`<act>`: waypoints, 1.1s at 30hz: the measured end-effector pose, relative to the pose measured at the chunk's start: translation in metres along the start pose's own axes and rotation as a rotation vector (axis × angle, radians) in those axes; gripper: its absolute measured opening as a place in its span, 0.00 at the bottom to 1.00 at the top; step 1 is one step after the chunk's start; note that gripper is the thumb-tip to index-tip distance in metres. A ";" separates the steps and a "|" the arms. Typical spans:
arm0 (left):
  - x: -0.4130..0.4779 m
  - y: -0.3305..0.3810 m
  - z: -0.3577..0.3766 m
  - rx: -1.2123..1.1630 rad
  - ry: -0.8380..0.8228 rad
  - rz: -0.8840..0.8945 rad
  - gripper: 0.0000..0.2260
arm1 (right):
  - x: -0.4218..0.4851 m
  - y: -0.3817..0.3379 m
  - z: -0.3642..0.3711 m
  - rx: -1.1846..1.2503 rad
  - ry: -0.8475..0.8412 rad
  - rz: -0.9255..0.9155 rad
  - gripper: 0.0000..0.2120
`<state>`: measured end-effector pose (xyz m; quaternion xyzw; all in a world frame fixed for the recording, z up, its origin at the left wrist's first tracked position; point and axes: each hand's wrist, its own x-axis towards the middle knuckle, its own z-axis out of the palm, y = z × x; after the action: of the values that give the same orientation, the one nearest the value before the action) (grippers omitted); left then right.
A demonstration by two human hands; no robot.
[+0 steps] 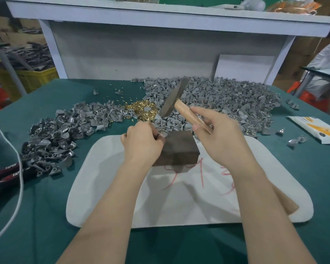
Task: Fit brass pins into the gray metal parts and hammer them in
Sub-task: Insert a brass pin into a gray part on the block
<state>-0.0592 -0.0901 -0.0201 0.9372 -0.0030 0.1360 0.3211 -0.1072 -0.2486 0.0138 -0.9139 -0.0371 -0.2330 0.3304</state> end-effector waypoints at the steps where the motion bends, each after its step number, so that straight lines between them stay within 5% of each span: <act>1: 0.000 0.000 0.000 -0.004 0.003 0.001 0.05 | -0.001 0.000 -0.001 -0.013 0.004 -0.010 0.18; 8: 0.001 -0.001 0.001 -0.013 0.013 0.003 0.07 | -0.011 -0.001 -0.004 -0.067 0.019 -0.051 0.19; 13: 0.000 0.001 -0.001 -0.021 -0.031 -0.014 0.06 | -0.011 0.002 -0.005 -0.142 -0.142 -0.025 0.20; 18: 0.000 0.000 0.000 0.006 -0.013 -0.003 0.06 | -0.008 0.002 -0.006 -0.024 0.074 -0.011 0.19; 23: -0.001 0.002 -0.002 0.001 -0.040 -0.008 0.06 | -0.008 0.002 -0.006 -0.192 -0.170 0.015 0.20; 30: -0.002 0.000 -0.001 -0.029 -0.020 -0.006 0.06 | -0.009 -0.002 -0.008 -0.046 0.114 0.004 0.20; 33: -0.001 0.001 -0.002 -0.024 -0.033 -0.015 0.05 | -0.009 -0.003 -0.008 -0.150 -0.091 0.017 0.20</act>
<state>-0.0610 -0.0902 -0.0181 0.9355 -0.0030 0.1179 0.3330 -0.1192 -0.2503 0.0166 -0.9459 -0.0266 -0.1906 0.2611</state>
